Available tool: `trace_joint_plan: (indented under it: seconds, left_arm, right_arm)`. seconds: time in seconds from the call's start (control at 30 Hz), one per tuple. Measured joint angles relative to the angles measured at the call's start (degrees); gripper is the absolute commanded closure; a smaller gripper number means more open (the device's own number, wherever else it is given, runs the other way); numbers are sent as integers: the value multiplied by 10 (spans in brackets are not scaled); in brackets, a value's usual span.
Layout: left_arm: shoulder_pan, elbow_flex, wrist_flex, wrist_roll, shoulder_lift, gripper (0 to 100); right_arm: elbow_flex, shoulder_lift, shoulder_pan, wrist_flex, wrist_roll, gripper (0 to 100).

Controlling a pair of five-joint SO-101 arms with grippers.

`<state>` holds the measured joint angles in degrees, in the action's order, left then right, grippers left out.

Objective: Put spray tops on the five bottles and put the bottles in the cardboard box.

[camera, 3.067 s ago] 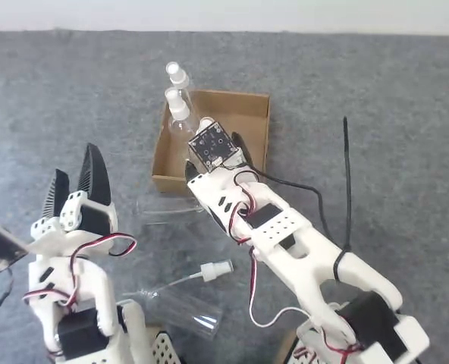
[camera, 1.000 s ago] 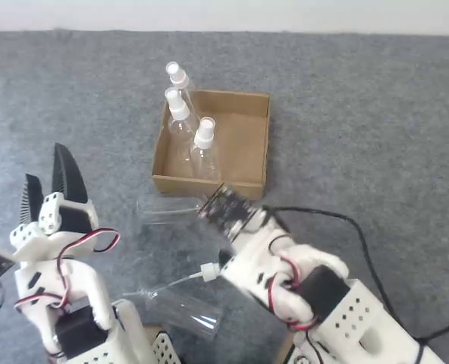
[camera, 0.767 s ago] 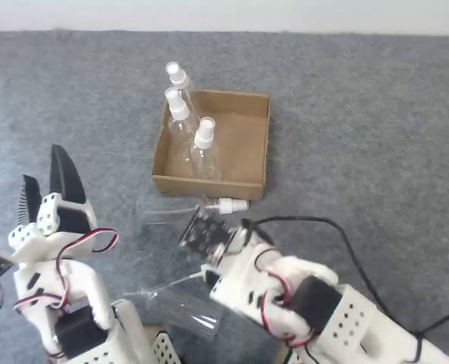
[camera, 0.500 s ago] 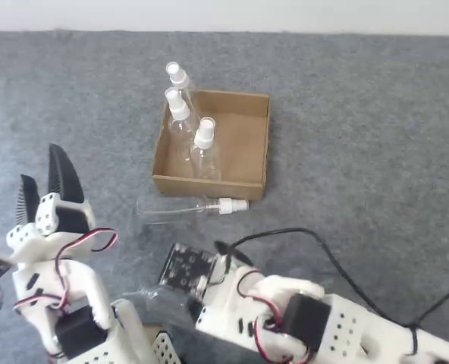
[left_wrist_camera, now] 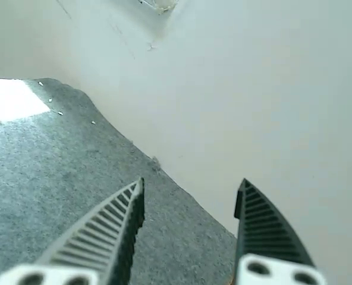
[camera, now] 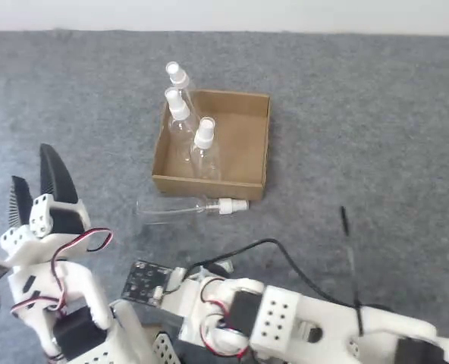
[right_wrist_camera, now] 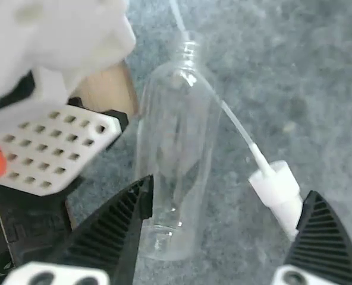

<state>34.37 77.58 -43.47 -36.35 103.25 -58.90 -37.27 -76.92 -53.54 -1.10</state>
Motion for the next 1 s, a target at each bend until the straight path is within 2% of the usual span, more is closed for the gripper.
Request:
trace_joint_plan:
  seconds: [0.3, 0.47, 0.7, 1.0]
  left_arm:
    - [0, 0, 0, 0, 0, 769]
    - [0, 0, 0, 0, 0, 769]
    - [0, 0, 0, 0, 0, 769]
    - [0, 0, 0, 0, 0, 769]
  right_arm:
    - [46, 115, 1, 4, -1, 659]
    - [55, 176, 33, 4, -1, 660]
    - [59, 185, 63, 3, -8, 820]
    - [72, 172, 71, -11, -38, 825]
